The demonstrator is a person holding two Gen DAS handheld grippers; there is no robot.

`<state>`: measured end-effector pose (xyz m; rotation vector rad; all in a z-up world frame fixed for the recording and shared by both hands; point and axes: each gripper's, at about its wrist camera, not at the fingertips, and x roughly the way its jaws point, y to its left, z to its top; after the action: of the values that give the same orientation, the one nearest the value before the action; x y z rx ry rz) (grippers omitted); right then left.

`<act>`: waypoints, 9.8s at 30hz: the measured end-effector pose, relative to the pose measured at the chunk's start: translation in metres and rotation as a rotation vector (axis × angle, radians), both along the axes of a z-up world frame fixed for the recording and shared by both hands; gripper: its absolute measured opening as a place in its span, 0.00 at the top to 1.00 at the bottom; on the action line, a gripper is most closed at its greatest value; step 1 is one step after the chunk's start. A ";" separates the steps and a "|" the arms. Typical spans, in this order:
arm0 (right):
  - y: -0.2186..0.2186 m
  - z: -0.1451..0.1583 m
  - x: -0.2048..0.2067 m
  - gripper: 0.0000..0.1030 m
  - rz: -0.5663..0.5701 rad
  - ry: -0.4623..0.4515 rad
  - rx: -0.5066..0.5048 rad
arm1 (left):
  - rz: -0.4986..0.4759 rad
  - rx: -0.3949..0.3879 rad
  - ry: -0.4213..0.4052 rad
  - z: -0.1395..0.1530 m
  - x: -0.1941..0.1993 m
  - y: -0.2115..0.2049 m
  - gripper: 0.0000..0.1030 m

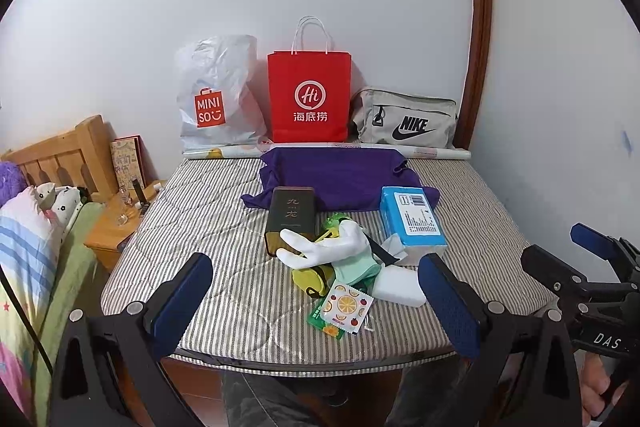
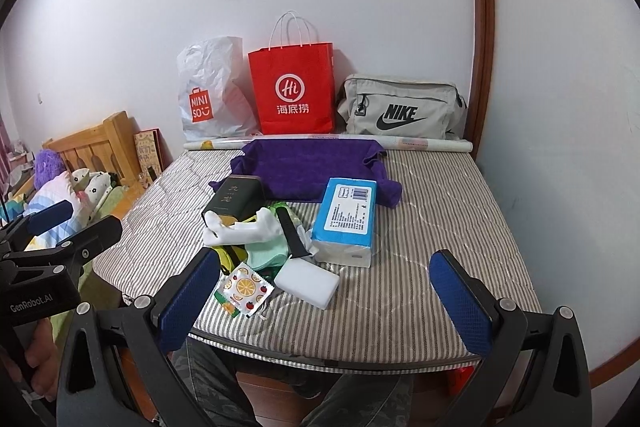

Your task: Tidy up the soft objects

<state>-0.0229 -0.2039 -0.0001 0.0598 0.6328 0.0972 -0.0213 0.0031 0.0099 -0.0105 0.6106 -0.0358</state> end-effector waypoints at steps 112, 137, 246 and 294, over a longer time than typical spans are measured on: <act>0.040 -0.209 0.140 0.00 0.067 0.433 0.162 | -0.108 -0.104 0.405 -0.188 0.131 0.041 0.46; 0.002 -0.170 0.119 0.17 0.006 0.317 0.007 | -0.001 -0.176 0.404 -0.175 0.146 0.076 0.46; 0.000 -0.179 0.420 0.04 0.221 0.460 -0.099 | -0.112 -0.188 0.502 -0.172 0.517 0.034 0.22; -0.035 -0.105 0.171 0.04 0.301 0.228 0.110 | -0.217 0.068 0.395 -0.158 0.204 -0.044 0.22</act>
<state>0.1481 -0.2388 -0.1046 0.0826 0.8614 0.4209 0.1824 -0.0409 -0.1476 0.1172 1.0054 -0.2277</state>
